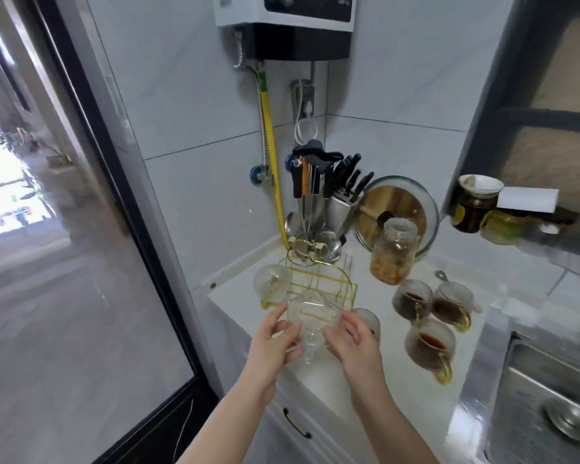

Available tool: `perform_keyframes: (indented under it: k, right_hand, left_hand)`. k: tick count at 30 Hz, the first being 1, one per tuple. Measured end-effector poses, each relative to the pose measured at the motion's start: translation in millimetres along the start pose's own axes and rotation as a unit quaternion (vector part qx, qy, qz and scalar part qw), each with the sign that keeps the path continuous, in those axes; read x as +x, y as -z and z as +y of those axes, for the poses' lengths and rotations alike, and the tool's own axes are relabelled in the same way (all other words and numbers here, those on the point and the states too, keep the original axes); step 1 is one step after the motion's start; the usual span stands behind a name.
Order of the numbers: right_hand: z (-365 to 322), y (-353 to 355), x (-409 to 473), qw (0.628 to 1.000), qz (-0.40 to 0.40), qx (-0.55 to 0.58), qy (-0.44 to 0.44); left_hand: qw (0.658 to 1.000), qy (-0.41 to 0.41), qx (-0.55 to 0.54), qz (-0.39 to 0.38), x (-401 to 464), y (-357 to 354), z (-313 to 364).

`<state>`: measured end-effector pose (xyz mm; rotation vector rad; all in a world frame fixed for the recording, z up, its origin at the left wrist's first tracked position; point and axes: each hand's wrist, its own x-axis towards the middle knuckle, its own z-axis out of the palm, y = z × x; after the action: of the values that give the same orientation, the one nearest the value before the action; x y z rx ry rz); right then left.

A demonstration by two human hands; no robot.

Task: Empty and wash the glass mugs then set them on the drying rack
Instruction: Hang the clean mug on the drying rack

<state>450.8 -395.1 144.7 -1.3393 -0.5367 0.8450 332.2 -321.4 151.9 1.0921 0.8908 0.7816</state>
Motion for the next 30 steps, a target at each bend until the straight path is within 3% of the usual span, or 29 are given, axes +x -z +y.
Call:
perform_keyframes:
  k: [15,30]
  right_hand:
    - [38.1,-22.6,141.5,0.997,-0.023,-0.02,-0.065]
    - [68.8,-31.9,187.0,0.99,0.022,-0.062,-0.124]
  left_hand:
    - [0.991,0.005,0.117,0.059,140.3,8.0,-15.7]
    - [0.971,0.012,0.227,0.067,191.9,14.3,-41.1]
